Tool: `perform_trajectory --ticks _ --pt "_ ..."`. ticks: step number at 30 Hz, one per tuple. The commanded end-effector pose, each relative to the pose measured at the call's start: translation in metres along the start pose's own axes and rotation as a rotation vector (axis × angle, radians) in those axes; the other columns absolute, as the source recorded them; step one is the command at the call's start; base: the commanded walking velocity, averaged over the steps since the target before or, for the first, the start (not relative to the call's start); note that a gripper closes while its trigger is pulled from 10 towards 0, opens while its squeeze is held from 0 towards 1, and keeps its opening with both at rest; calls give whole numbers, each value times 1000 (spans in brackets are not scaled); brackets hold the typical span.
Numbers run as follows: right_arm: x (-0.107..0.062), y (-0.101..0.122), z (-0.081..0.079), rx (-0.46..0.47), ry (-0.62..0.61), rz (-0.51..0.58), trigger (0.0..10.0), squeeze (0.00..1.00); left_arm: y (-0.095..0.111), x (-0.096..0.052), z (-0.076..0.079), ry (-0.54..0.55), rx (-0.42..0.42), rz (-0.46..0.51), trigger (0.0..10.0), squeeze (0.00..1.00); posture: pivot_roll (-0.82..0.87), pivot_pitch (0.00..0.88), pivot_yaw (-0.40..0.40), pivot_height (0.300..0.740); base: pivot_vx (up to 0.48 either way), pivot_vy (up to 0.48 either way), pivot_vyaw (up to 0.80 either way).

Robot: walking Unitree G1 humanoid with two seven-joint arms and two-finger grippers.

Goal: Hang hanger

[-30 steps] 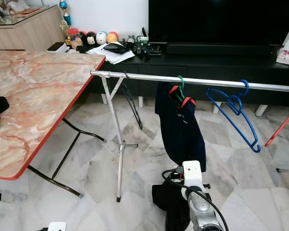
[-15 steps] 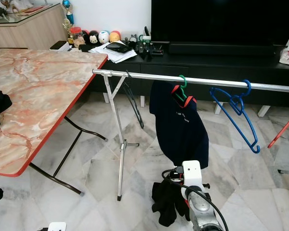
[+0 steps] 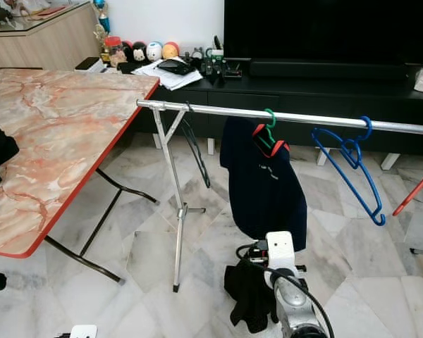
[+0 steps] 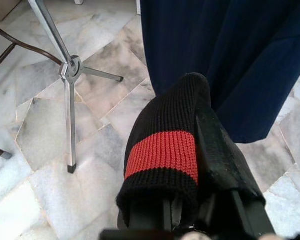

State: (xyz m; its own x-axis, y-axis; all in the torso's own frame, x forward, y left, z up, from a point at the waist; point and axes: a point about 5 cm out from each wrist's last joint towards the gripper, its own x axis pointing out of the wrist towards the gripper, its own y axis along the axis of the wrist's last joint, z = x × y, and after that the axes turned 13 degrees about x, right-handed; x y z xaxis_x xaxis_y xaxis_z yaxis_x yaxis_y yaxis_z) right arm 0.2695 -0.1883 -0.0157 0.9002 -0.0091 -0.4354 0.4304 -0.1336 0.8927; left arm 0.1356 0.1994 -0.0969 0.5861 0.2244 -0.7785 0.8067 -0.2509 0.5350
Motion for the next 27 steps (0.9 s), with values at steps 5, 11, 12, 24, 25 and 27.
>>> perform_trajectory --ticks 5,11,12,24,25,27 --pt "3 8 -3 8 9 32 10000 0 -4 0 -3 9 1 -15 10000 0 -139 0 70 740 0 0 0" --pt "4 9 -4 8 13 35 10000 0 -3 0 -3 10 1 -15 10000 0 -139 0 71 740 0 0 0" --pt "4 10 -5 9 15 37 10000 0 -3 0 -3 10 1 -15 10000 0 -138 0 70 740 0 0 0" --pt "5 11 -6 10 20 40 10000 0 -3 0 -4 9 1 -14 10000 0 -141 0 72 740 0 0 0" --pt "5 11 -6 10 20 41 10000 0 -3 0 -4 9 1 -14 10000 0 -141 0 72 740 0 0 0" --pt "5 12 -6 10 19 42 10000 0 -3 0 -4 9 1 -14 10000 0 -141 0 72 740 0 0 0"
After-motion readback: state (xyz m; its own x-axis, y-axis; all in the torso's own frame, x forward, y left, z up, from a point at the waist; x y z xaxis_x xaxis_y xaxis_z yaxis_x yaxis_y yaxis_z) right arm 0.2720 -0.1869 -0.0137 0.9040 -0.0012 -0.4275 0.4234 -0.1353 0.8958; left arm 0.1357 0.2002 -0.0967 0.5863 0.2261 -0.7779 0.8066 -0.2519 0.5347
